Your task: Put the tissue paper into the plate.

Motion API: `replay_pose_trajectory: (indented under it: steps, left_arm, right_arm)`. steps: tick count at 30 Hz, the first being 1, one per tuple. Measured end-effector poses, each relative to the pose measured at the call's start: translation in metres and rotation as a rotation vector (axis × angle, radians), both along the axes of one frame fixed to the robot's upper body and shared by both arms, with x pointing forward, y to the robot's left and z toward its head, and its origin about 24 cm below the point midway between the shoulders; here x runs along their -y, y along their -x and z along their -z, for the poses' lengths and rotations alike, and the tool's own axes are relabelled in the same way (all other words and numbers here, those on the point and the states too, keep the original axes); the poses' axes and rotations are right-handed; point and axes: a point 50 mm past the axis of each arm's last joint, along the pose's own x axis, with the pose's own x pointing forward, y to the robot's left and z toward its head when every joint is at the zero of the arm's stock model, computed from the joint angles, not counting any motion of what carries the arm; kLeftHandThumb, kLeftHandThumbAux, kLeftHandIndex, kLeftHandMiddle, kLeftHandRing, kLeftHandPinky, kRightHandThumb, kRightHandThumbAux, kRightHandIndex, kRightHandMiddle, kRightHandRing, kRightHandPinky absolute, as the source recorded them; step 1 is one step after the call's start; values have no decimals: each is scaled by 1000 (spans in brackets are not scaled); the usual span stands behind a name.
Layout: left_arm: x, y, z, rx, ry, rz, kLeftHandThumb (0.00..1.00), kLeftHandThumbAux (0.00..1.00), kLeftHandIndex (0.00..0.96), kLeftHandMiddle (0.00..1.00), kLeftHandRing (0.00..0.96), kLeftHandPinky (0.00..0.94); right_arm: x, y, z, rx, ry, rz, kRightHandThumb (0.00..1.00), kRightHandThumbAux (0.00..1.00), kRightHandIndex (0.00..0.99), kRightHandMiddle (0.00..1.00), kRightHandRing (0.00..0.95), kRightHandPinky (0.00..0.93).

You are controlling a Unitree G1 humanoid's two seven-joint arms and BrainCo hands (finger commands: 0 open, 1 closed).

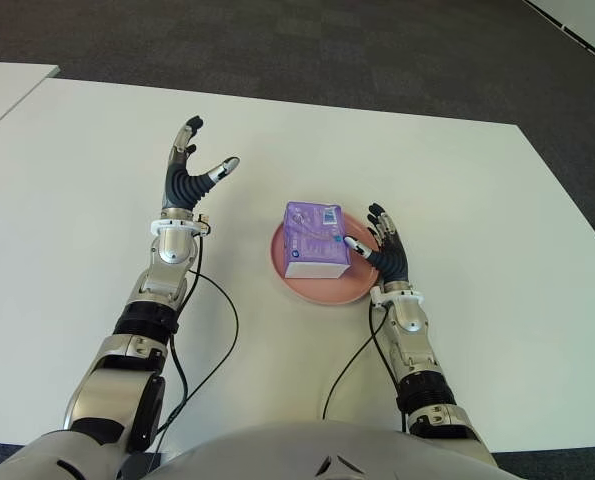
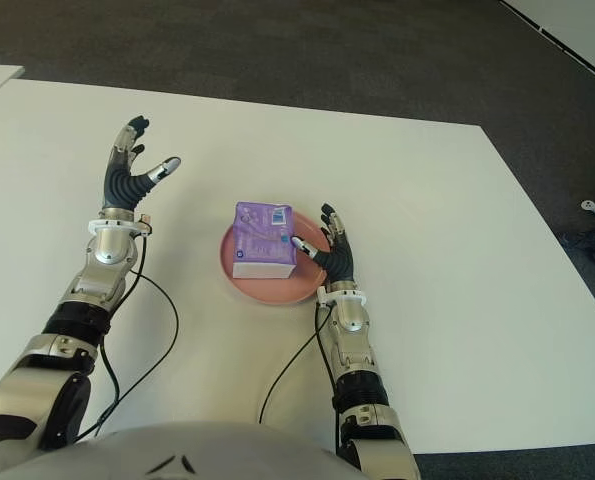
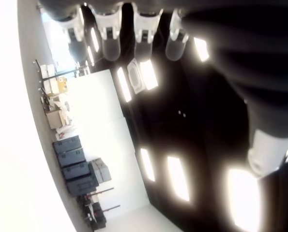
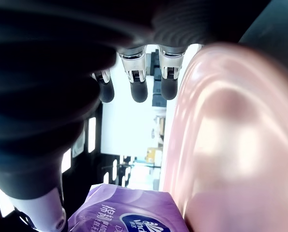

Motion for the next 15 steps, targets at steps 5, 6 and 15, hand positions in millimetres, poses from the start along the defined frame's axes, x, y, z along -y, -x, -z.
replay_pose_trajectory:
  steps: [5, 6, 15]
  left_arm:
    - [8, 7, 15, -72, 26, 18, 12, 591, 57, 61, 19, 2]
    - [9, 9, 19, -87, 29, 22, 7, 590, 57, 62, 20, 2]
    - [9, 32, 71, -267, -35, 168, 0, 584, 12, 34, 16, 2]
  right_arm:
    - [0, 2, 0, -3, -3, 0, 0, 766, 15, 35, 7, 33]
    - [0, 3, 0, -2, -4, 0, 0, 766, 15, 34, 6, 33]
    - [1, 7, 0, -3, -1, 2, 0, 761, 17, 33, 4, 30]
